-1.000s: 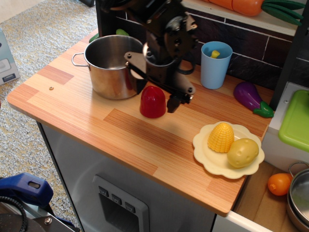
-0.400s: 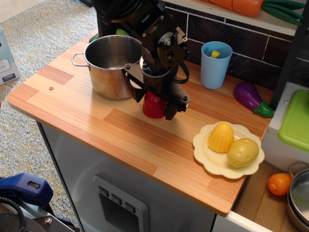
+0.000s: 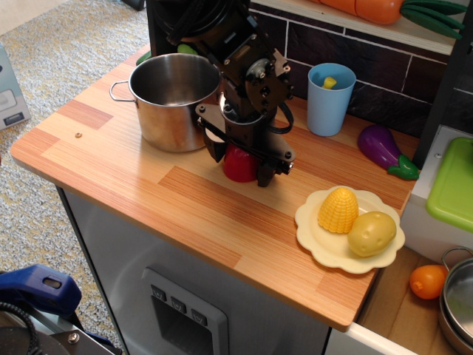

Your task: Put sweet potato in pot

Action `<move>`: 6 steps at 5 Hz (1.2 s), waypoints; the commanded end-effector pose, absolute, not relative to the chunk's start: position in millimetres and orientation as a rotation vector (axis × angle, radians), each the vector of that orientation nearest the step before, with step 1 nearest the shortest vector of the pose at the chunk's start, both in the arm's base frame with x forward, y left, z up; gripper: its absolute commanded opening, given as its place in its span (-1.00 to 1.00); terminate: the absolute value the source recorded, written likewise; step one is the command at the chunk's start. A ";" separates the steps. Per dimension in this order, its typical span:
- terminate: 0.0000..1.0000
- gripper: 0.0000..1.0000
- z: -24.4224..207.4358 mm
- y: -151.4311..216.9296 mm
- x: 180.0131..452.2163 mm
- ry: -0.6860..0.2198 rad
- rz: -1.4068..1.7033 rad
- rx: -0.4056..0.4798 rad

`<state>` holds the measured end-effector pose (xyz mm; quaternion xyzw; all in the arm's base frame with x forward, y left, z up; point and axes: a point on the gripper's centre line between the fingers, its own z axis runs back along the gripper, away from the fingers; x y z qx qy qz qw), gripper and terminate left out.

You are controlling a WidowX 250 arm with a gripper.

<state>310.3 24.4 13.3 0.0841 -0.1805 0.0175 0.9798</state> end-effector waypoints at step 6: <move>-1.00 -1.00 133.8 76.6 307.4 -0.408 -0.082 0.426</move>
